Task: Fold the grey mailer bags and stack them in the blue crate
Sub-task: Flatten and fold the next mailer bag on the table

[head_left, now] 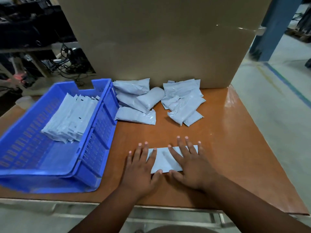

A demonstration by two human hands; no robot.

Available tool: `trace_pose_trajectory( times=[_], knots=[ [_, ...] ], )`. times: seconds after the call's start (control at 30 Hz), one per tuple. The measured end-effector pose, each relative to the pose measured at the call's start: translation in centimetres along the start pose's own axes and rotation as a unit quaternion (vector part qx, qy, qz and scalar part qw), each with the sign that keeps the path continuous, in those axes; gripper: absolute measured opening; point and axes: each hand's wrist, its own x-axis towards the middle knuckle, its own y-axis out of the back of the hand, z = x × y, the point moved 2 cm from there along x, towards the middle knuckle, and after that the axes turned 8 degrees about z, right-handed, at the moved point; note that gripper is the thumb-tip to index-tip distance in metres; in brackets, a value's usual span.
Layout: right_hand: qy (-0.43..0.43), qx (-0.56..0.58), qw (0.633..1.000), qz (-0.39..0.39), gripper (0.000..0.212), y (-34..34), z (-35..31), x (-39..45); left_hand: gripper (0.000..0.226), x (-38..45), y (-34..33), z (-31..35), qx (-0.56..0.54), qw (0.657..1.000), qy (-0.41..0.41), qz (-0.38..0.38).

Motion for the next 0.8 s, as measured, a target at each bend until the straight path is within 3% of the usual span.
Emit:
trace_pose_trajectory(
  times=[0.17, 0.8],
  knots=[
    [0.047, 0.024, 0.998, -0.025, 0.088, -3.5, -2.1, 0.8, 0.083, -1.1, -2.2, 0.2, -0.024, 0.998, -0.055, -0.038],
    [0.027, 0.028, 0.998, -0.046, 0.078, -3.2, -2.2, 0.4, 0.079, -1.1, -2.3, -0.3, -0.044, 0.996, -0.048, -0.064]
  ],
)
